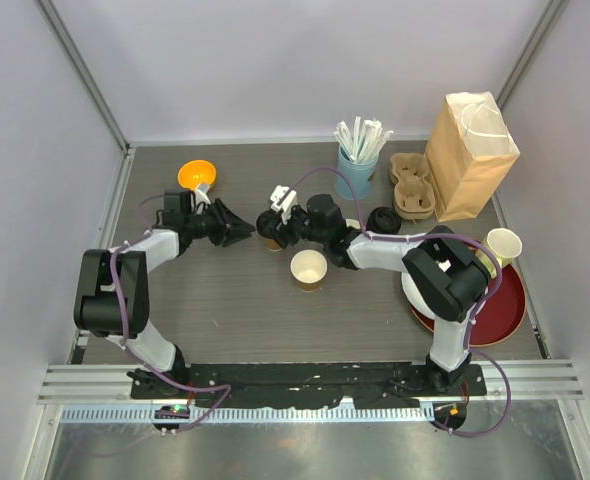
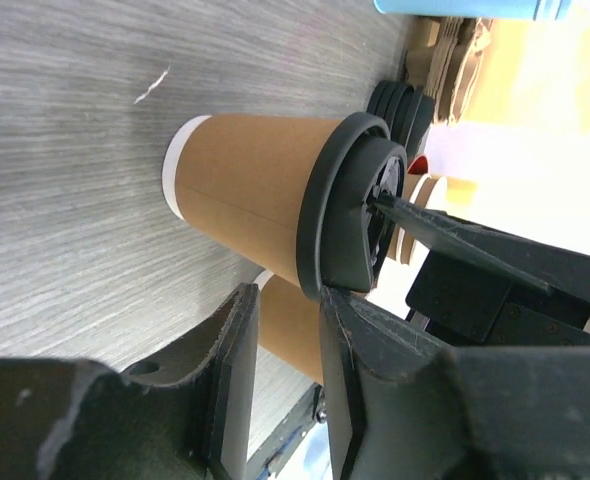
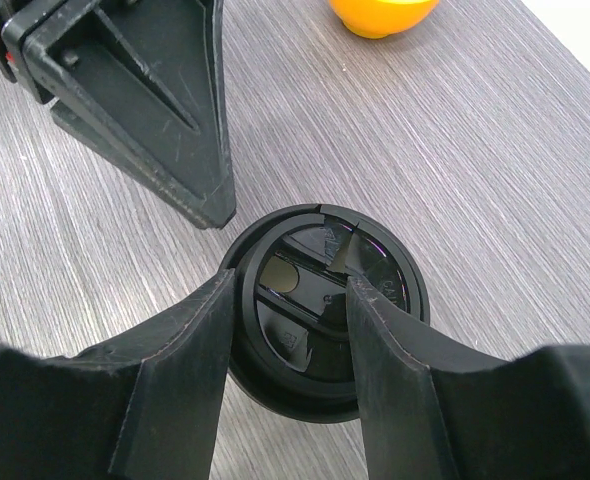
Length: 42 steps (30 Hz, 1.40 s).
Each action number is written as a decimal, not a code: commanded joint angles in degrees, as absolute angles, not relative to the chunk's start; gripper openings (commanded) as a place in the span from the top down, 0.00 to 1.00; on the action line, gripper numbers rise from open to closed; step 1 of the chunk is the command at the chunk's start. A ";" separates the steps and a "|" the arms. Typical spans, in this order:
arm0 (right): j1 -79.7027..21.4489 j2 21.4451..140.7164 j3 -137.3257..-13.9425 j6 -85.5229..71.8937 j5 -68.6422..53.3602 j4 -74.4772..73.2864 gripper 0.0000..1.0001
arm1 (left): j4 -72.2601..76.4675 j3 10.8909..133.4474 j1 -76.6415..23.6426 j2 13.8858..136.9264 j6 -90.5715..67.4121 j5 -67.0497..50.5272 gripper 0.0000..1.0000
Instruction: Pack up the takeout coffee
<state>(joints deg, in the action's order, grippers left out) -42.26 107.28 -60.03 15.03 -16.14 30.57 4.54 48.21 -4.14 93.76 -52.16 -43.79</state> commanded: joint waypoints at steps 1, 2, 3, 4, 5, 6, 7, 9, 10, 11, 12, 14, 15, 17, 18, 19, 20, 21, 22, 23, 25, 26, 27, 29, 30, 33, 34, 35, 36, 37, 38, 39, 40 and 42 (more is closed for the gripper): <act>-42.19 112.15 -55.28 15.38 -15.03 11.95 0.47 | 9.05 48.34 -4.30 93.07 -54.05 -42.28 0.65; -42.19 111.97 -55.28 15.38 -15.03 11.95 0.47 | 9.23 48.60 -4.48 93.69 -54.31 -42.28 0.65; -42.10 111.97 -55.28 15.47 -14.94 11.95 0.47 | 10.36 48.52 -4.92 94.39 -54.75 -42.80 0.65; -42.19 111.97 -55.28 15.47 -14.85 11.78 0.47 | 10.37 48.60 -5.27 94.57 -55.02 -42.98 0.65; -42.19 112.06 -55.37 15.47 -14.85 11.78 0.47 | 10.37 48.78 -5.53 94.66 -55.11 -42.98 0.65; -42.10 111.97 -55.37 15.47 -14.77 11.78 0.47 | 10.72 48.87 -6.15 94.83 -55.11 -43.07 0.65; -42.10 111.97 -55.37 15.38 -14.68 11.78 0.47 | 10.64 48.95 -6.41 94.92 -54.93 -42.81 0.65; -42.19 111.97 -55.37 15.29 -14.94 11.87 0.47 | 10.63 49.13 -6.85 95.18 -54.76 -42.02 0.65; -42.19 111.89 -55.37 15.29 -14.94 12.04 0.47 | 10.11 49.22 -7.03 95.71 -54.76 -41.92 0.66; -42.19 111.88 -55.37 15.21 -15.03 12.13 0.47 | 10.11 49.31 -7.12 96.15 -54.76 -41.66 0.67; -42.19 111.97 -55.37 15.21 -15.20 12.13 0.47 | 10.11 49.31 -7.38 96.59 -54.84 -41.57 0.69; -42.19 112.06 -55.46 15.12 -15.47 12.22 0.47 | 10.11 49.48 -7.64 97.91 -54.93 -41.48 0.71; -42.19 112.15 -55.63 15.12 -15.56 12.22 0.47 | 10.11 49.57 -7.82 98.26 -54.93 -41.40 0.72; -42.19 112.24 -55.63 15.12 -15.91 12.30 0.47 | 10.11 49.48 -8.08 99.05 -55.02 -41.40 0.76; -42.10 112.32 -55.63 15.12 -16.08 12.22 0.47 | 10.11 49.48 -8.09 99.31 -55.02 -41.40 0.79; -42.19 112.32 -55.55 15.12 -16.17 12.22 0.47 | 10.11 49.48 -8.09 99.58 -55.02 -41.48 0.85; -42.19 112.41 -55.46 15.03 -16.26 12.30 0.48 | 9.85 49.57 -8.09 99.75 -54.93 -41.31 0.88; -42.01 112.50 -55.20 14.86 -16.26 12.39 0.48 | 9.76 49.57 -8.09 99.76 -54.41 -41.22 0.90; -41.92 112.59 -55.02 14.85 -16.26 12.39 0.48 | 9.23 49.66 -8.09 99.67 -54.06 -41.13 0.95; -42.01 112.59 -54.76 14.68 -16.26 12.48 0.48 | 7.66 49.92 -8.17 99.58 -53.44 -40.52 0.97; -42.01 112.33 -53.53 14.41 -15.82 13.01 0.48 | 5.98 50.45 -8.35 99.49 -51.42 -40.08 1.00; -41.92 112.24 -53.00 14.50 -15.12 13.09 0.48 | 5.54 50.36 -8.44 99.41 -50.89 -39.64 1.00; -41.92 112.15 -52.39 14.50 -14.94 13.18 0.48 | 4.75 50.45 -8.44 99.49 -50.54 -39.46 1.00; -41.84 112.24 -51.86 14.59 -14.59 13.27 0.48 | 4.05 50.62 -8.44 99.84 -49.75 -39.20 1.00; -41.75 112.24 -51.25 14.50 -14.68 13.79 0.48 | 3.87 50.62 -8.52 100.28 -49.83 -39.20 1.00; -41.40 111.80 -51.24 14.15 -15.03 13.98 0.48 | 3.34 51.15 -8.44 100.46 -49.66 -39.46 1.00; -41.31 111.45 -51.68 14.59 -15.03 12.76 0.48 | 3.08 51.67 -8.44 100.11 -49.57 -39.38 1.00; -41.40 111.01 -53.07 14.94 -15.03 11.79 0.48 | 2.99 51.94 -8.44 99.85 -49.22 -39.29 1.00; -41.40 109.96 -53.96 15.29 -15.03 9.52 0.45 | 2.81 52.29 -8.44 99.58 -48.96 -39.11 1.00; -41.40 109.43 -54.92 15.64 -14.86 8.10 0.43 | 2.64 52.90 -8.44 98.71 -48.78 -39.02 1.00; -41.31 108.90 -56.93 15.82 -14.77 6.95 0.39 | 2.46 53.17 -8.44 98.35 -48.52 -38.94 1.00; -41.40 107.85 -57.74 15.99 -14.68 5.12 0.37 | 2.37 53.43 -8.44 98.00 -48.52 -38.94 1.00; -41.31 107.23 -58.44 16.08 -14.59 4.58 0.35 | 2.20 53.70 -8.44 97.48 -48.43 -38.76 1.00; -41.40 106.18 -60.20 15.91 -14.76 3.09 0.31 | 1.94 53.88 -8.44 97.12 -48.08 -38.67 1.00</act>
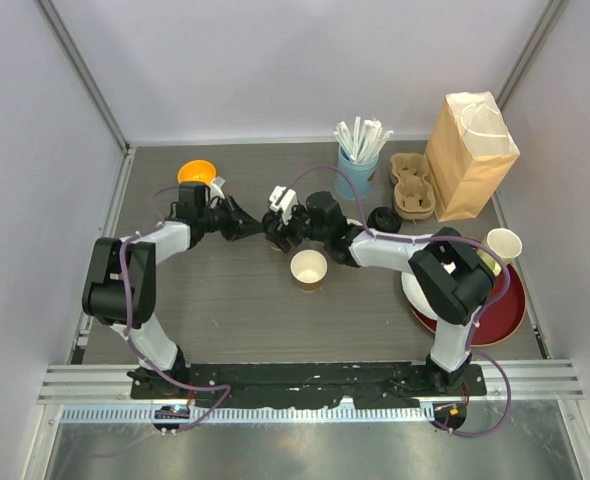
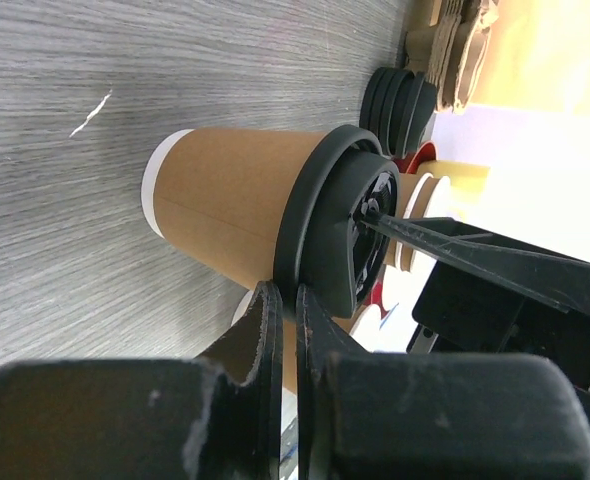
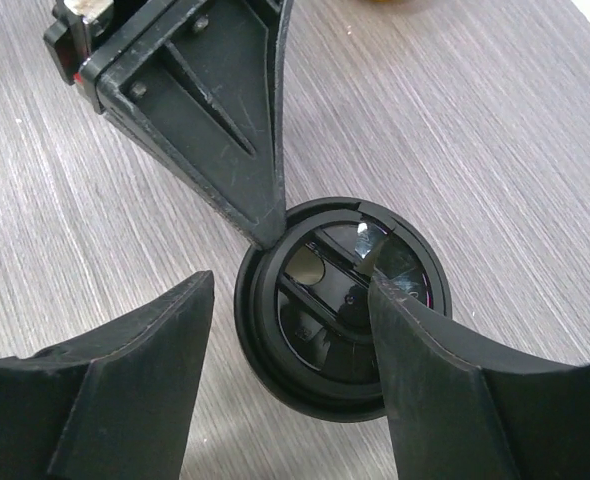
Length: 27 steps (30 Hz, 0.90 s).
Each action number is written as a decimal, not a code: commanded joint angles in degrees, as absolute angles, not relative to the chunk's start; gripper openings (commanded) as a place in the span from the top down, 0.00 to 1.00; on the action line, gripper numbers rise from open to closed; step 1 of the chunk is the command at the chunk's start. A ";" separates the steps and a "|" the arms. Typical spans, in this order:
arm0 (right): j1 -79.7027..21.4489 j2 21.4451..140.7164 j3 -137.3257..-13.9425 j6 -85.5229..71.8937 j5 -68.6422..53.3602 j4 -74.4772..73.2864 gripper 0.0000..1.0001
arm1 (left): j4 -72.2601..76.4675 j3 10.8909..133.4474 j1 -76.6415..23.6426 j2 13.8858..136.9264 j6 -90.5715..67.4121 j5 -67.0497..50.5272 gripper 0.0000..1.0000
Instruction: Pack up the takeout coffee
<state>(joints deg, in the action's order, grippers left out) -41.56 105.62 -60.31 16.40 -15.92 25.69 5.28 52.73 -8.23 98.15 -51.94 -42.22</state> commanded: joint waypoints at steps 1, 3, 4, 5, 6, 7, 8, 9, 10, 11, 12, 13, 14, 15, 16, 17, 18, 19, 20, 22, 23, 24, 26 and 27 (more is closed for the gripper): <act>-41.40 105.48 -60.90 15.73 -15.11 2.38 0.30 | 1.67 54.22 -8.44 96.95 -47.82 -38.67 1.00; -41.40 105.03 -63.01 15.47 -15.73 0.36 0.27 | 0.62 54.67 -8.44 96.59 -47.03 -38.58 1.00; -41.40 104.68 -63.71 15.38 -15.99 0.35 0.27 | 0.44 54.75 -8.44 96.50 -47.02 -38.50 1.00; -41.40 104.33 -64.42 15.38 -16.43 0.35 0.26 | 0.44 54.76 -8.44 96.24 -46.93 -38.58 1.00; -41.40 104.07 -64.68 15.47 -16.61 -1.04 0.25 | 0.18 54.76 -8.44 96.15 -46.85 -38.58 1.00; -41.40 103.80 -65.04 15.47 -16.52 -1.23 0.25 | 0.18 54.84 -8.44 96.15 -46.76 -38.67 1.00; -41.31 103.36 -65.82 15.56 -16.52 -1.32 0.24 | 0.18 54.93 -8.44 95.98 -46.58 -38.67 1.00; -41.40 103.01 -66.18 15.64 -16.61 -1.93 0.23 | 0.18 55.02 -8.44 95.80 -46.41 -38.58 1.00; -41.40 102.83 -66.62 15.64 -16.70 -2.02 0.23 | 0.18 55.02 -8.44 95.63 -46.06 -38.50 1.00; -41.31 102.14 -67.49 15.64 -16.96 -2.11 0.22 | 0.18 55.02 -8.44 95.45 -46.05 -38.41 1.00; -41.40 101.87 -67.85 15.64 -17.31 -2.28 0.21 | -1.39 55.02 -8.44 95.19 -45.88 -38.32 1.00; -41.31 101.60 -68.37 15.30 -17.49 -2.37 0.21 | -1.32 55.11 -8.44 95.10 -45.88 -38.32 1.00; -41.40 101.34 -69.51 15.29 -17.75 -2.55 0.20 | -1.41 55.11 -8.44 95.01 -45.88 -38.32 1.00; -41.40 100.90 -70.04 15.29 -18.28 -2.98 0.20 | -1.67 55.19 -8.44 94.92 -45.88 -38.23 1.00; -41.40 100.72 -70.57 15.29 -18.28 -2.99 0.19 | -1.67 55.20 -8.44 94.92 -45.88 -38.15 1.00; -41.31 100.55 -71.45 15.21 -18.28 -2.99 0.18 | -1.76 55.20 -8.44 94.83 -45.88 -38.14 1.00; -41.22 100.37 -72.06 15.21 -18.46 -2.99 0.18 | -1.67 55.28 -8.44 94.92 -45.97 -38.23 1.00; -41.13 100.37 -72.59 15.12 -18.46 -3.08 0.18 | -1.93 55.37 -8.35 94.92 -45.97 -38.23 1.00; -40.96 100.55 -73.82 14.94 -18.37 -3.25 0.18 | -1.93 55.46 -8.44 95.10 -46.14 -38.32 1.00; -40.61 100.46 -74.88 14.68 -18.54 -3.87 0.18 | -2.02 55.46 -8.35 95.10 -46.23 -38.58 1.00; -40.34 100.37 -75.58 14.50 -18.63 -3.95 0.18 | -2.11 55.55 -8.35 95.10 -46.23 -38.58 1.00; -40.08 100.20 -75.76 14.33 -18.81 -3.96 0.18 | -2.11 55.55 -8.26 95.01 -46.23 -38.50 1.00; -39.55 99.23 -76.37 13.80 -19.77 -3.96 0.18 | -2.28 55.46 -8.00 94.92 -46.14 -38.76 1.00; -39.29 98.62 -76.46 13.10 -19.95 -3.96 0.18 | -2.29 55.46 -7.82 94.92 -46.23 -38.76 1.00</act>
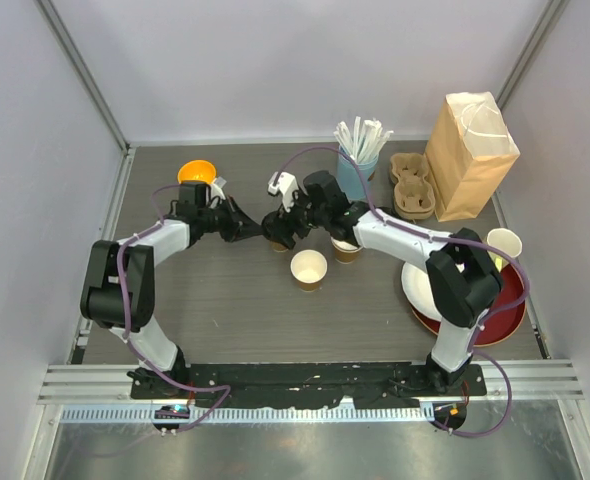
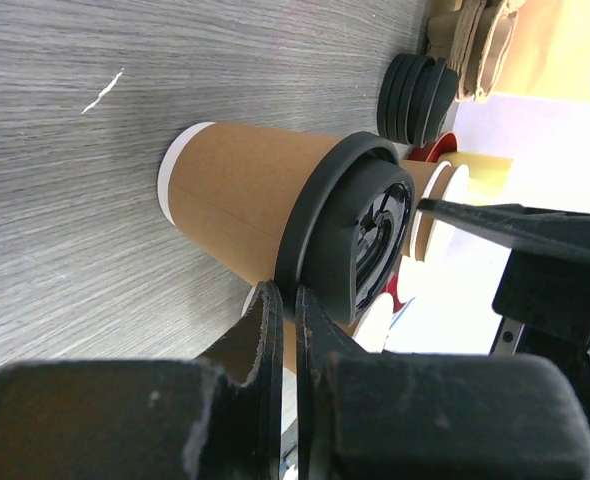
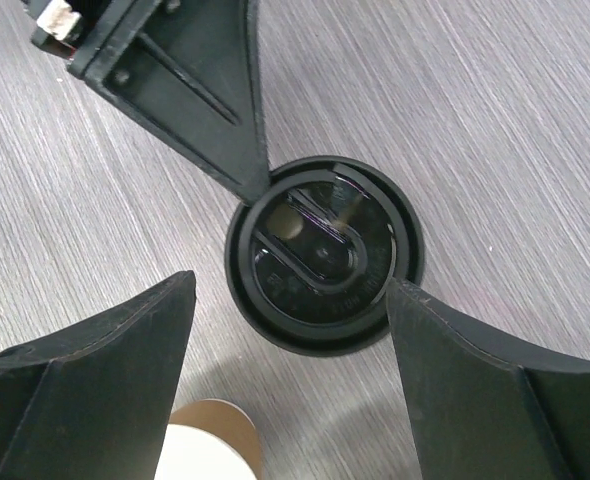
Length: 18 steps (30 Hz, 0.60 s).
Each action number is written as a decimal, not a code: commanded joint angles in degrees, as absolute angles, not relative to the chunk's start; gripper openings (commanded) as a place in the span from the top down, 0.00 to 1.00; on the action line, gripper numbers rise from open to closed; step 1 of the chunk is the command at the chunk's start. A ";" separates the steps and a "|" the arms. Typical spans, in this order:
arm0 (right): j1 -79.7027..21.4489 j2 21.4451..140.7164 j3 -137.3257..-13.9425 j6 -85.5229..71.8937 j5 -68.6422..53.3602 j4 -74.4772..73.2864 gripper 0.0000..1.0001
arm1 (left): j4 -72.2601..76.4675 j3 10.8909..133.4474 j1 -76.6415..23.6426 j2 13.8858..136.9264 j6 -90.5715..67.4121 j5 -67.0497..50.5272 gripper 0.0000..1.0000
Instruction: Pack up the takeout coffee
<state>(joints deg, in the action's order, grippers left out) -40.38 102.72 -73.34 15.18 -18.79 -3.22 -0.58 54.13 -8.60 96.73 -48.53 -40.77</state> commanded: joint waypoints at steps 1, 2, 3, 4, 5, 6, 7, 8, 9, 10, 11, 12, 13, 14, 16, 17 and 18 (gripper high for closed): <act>-39.20 97.66 -76.90 12.66 -20.04 -3.96 0.18 | -2.29 55.55 -7.39 94.83 -46.40 -39.02 1.00; -38.94 97.04 -77.17 11.61 -19.87 -3.96 0.18 | -2.29 55.63 -7.21 94.83 -46.41 -39.20 1.00; -38.76 96.34 -77.34 11.17 -19.60 -3.96 0.18 | -2.20 55.63 -6.68 94.83 -46.41 -39.29 1.00; -38.59 94.85 -77.60 10.64 -19.95 -3.87 0.18 | -2.37 55.72 -6.42 94.66 -46.49 -39.29 1.00; -38.41 94.05 -77.61 9.16 -19.78 -3.43 0.18 | -2.20 55.81 -6.16 94.48 -46.49 -39.29 1.00; -38.23 93.26 -77.61 8.44 -19.86 -3.08 0.18 | -2.37 55.90 -5.72 94.40 -46.58 -39.29 1.00; -38.15 91.86 -77.52 7.74 -20.04 -2.73 0.18 | -2.29 55.99 -5.45 94.31 -46.58 -39.46 1.00; -37.97 91.24 -77.61 7.21 -19.95 -2.46 0.18 | -2.46 56.16 -5.28 94.05 -46.58 -39.55 1.00; -37.71 90.62 -77.69 6.16 -19.60 -2.46 0.18 | -2.55 56.34 -4.93 93.96 -46.76 -39.72 1.00; -37.53 89.57 -77.70 5.80 -19.25 -2.37 0.18 | -2.72 56.77 -4.75 93.96 -46.93 -39.81 1.00; -37.27 88.95 -77.61 5.45 -18.38 -2.46 0.18 | -3.25 56.95 -4.40 93.78 -46.85 -40.08 1.00; -36.66 88.42 -77.43 4.49 -17.50 -2.55 0.18 | -3.51 57.13 -4.13 93.69 -47.02 -40.17 1.00; -36.13 87.90 -76.91 4.13 -16.88 -2.72 0.18 | -3.86 57.39 -3.78 93.69 -47.02 -40.17 1.00; -35.69 87.02 -76.64 3.70 -15.92 -3.07 0.18 | -4.22 57.48 -3.08 93.60 -47.11 -40.43 1.00; -34.11 86.23 -75.68 2.56 -15.38 -3.95 0.18 | -4.66 57.83 -2.29 93.78 -47.28 -40.95 1.00; -33.58 85.52 -75.41 2.29 -15.12 -4.39 0.17 | -4.75 58.01 -1.76 93.87 -47.37 -41.04 0.99; -33.14 85.17 -75.06 1.85 -14.16 -4.83 0.18 | -4.92 58.09 -1.58 94.30 -47.37 -41.22 0.98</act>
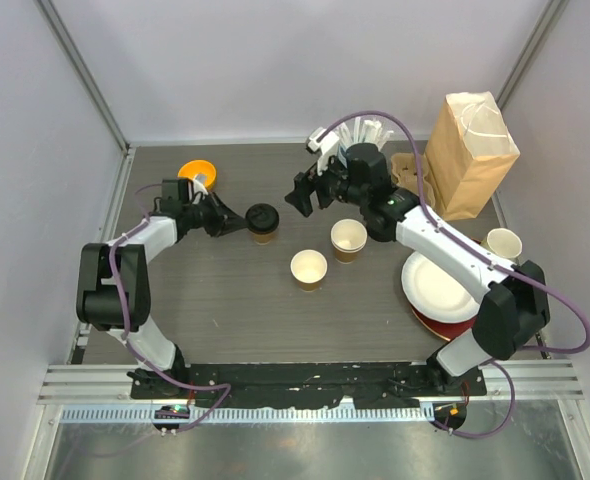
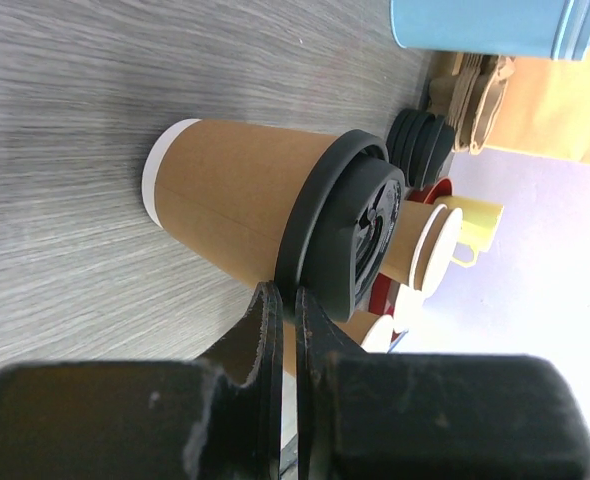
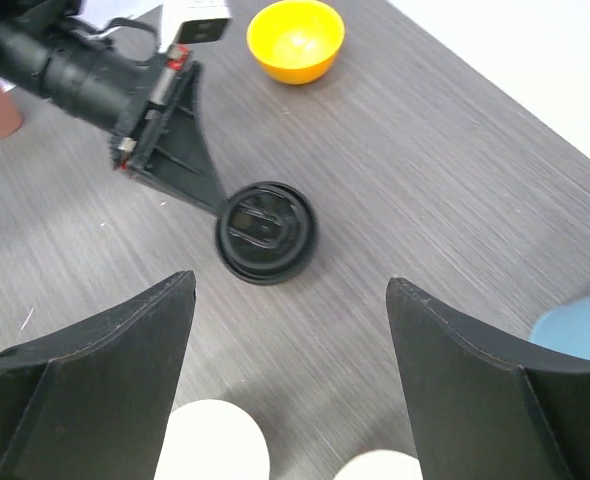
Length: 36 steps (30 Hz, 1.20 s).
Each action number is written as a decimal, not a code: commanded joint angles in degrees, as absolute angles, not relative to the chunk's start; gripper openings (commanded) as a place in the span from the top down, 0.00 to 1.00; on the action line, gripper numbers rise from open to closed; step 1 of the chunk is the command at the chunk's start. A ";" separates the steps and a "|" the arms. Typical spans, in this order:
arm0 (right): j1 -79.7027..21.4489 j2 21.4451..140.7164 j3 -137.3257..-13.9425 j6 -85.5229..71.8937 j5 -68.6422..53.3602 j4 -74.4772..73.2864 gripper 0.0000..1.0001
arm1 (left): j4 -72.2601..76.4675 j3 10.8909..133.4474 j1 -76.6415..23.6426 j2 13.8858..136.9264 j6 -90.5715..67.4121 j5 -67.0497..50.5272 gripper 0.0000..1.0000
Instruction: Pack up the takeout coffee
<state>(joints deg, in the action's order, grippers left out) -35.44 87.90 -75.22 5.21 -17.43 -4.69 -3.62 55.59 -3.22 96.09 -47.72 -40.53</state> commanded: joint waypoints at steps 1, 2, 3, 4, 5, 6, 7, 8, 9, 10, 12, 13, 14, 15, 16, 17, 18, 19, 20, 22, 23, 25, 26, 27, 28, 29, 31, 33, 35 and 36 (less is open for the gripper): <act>-32.26 84.91 -74.28 1.58 -13.45 -5.79 0.18 | -4.92 58.10 -1.50 94.48 -47.29 -41.31 0.96; -31.82 84.47 -73.83 1.41 -12.84 -6.32 0.18 | -5.01 58.27 -1.49 94.74 -47.11 -41.40 0.93; -31.29 83.59 -73.31 1.15 -11.53 -6.68 0.18 | -5.18 58.36 -1.41 95.53 -47.11 -41.40 0.91; -30.68 83.24 -72.26 0.88 -10.90 -7.90 0.17 | -6.66 58.79 -1.41 95.97 -46.76 -41.31 0.89; -29.37 82.80 -71.81 0.36 -10.20 -8.61 0.18 | -7.29 58.97 -1.23 96.50 -46.32 -41.40 0.85; -28.57 81.84 -71.37 0.18 -9.41 -9.22 0.18 | -7.82 59.15 -1.23 96.85 -45.88 -41.40 0.83; -27.87 81.30 -70.41 0.18 -8.19 -9.84 0.18 | -8.26 59.24 -1.23 97.12 -45.62 -41.22 0.81; -26.03 80.86 -69.88 -1.13 -7.39 -11.15 0.18 | -8.52 59.24 -1.06 96.95 -45.09 -41.22 0.73; -24.97 80.34 -69.35 -1.40 -6.69 -11.86 0.19 | -8.96 59.33 -1.05 96.94 -44.74 -41.13 0.70; -23.92 79.37 -68.21 -1.75 -5.29 -12.91 0.19 | -9.40 59.41 -0.97 96.42 -44.39 -40.70 0.61; -20.32 78.23 -66.19 -2.98 -4.14 -14.40 0.24 | -10.02 59.68 -0.62 95.80 -43.33 -39.91 0.54; -19.00 78.05 -65.57 -3.51 -3.61 -14.94 0.26 | -10.45 59.76 -0.35 95.19 -43.07 -39.64 0.49; -17.07 77.96 -64.96 -4.39 -2.91 -15.38 0.30 | -10.63 59.85 -0.26 94.84 -42.81 -39.64 0.48; -16.18 78.05 -63.91 -4.57 -2.20 -16.25 0.32 | -10.81 59.94 -0.26 94.57 -42.54 -39.55 0.44; -15.39 78.31 -63.46 -4.74 -2.11 -16.35 0.34 | -10.90 59.94 -0.26 93.87 -42.28 -39.29 0.43; -14.34 78.66 -62.85 -5.27 -1.76 -16.35 0.37 | -11.42 60.03 -0.26 93.52 -41.32 -39.03 0.41; -14.07 79.10 -62.75 -5.19 -1.50 -16.52 0.38 | -11.69 60.20 -0.26 93.17 -40.79 -38.76 0.38; -13.89 80.84 -62.75 -4.92 -1.32 -16.61 0.38 | -12.12 60.38 -0.26 92.82 -40.26 -37.98 0.36; -13.63 81.82 -62.93 -4.83 -1.41 -16.70 0.38 | -12.82 60.38 -0.26 92.20 -39.73 -37.62 0.35; -13.01 84.19 -63.81 -4.92 -1.76 -16.61 0.39 | -13.27 60.64 -0.26 91.41 -38.15 -36.92 0.32; -12.75 86.72 -64.68 -5.01 -1.84 -16.61 0.41 | -13.53 60.64 -0.26 90.36 -37.62 -35.96 0.31; -12.31 88.76 -65.56 -5.01 -1.76 -16.61 0.44 | -13.97 60.56 1.32 89.13 -35.51 -34.81 0.30; -12.22 90.60 -66.35 -4.92 -1.24 -16.70 0.44 | -13.97 60.38 1.32 87.55 -34.81 -33.67 0.29; -12.39 91.40 -66.79 -4.66 -0.88 -16.70 0.44 | -13.97 60.29 1.32 86.84 -33.41 -33.14 0.30; -12.31 92.19 -67.23 -4.66 -0.53 -16.79 0.45 | -13.80 60.12 1.41 86.14 -32.88 -32.53 0.30; -12.30 93.42 -67.93 -4.57 -0.27 -16.87 0.45 | -13.80 60.12 1.32 85.00 -32.35 -31.82 0.30; -12.30 94.65 -68.55 -4.39 -0.26 -17.14 0.46 | -13.62 60.12 1.32 84.20 -31.47 -31.47 0.30; -12.30 95.80 -69.08 -4.31 -0.26 -17.23 0.48 | -13.89 60.20 1.32 83.94 -31.38 -31.46 0.30; -12.30 96.59 -69.34 -4.13 -0.26 -17.05 0.50 | -13.89 60.21 1.32 84.11 -31.46 -31.73 0.30; -12.30 97.20 -69.43 -4.04 -0.26 -16.88 0.52 | -13.80 60.21 1.32 84.29 -31.55 -31.99 0.30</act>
<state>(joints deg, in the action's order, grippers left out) -12.51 96.71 -66.04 -4.23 -1.28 -18.52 -13.98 58.41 1.23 84.88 -33.50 -32.49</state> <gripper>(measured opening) 0.505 0.703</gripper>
